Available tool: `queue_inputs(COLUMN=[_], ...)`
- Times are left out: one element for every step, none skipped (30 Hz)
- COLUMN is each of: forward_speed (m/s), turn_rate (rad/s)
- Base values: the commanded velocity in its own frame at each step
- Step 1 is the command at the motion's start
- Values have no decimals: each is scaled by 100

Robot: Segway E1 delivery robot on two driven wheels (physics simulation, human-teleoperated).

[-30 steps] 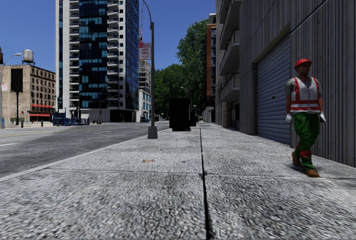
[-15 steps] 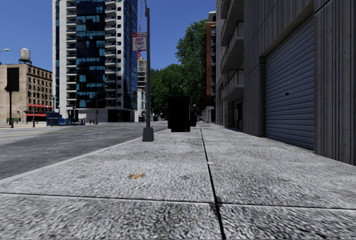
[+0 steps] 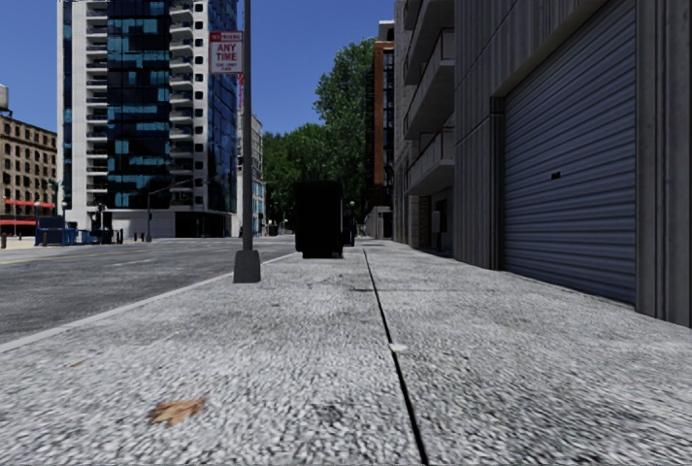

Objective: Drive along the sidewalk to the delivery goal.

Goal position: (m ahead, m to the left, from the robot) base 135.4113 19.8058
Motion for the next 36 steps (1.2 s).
queue_inputs(forward_speed=[200,200,200,200,200,200,200,200,200,200,200,200,200,200,200,200,200,200,200,200,200,200,200,200,200,200,200,200,200,200,200,200,200,200,200,200], turn_rate=[-29,-29,-29,-29,-29,-29,-29,-29,-29,-29,-29,-29,-29,-29,-29,-29,-29,-29,-29,-29,-29,-29,-29,-28,-8,-8,0,0,0,0,0,0,0,0,0,0])
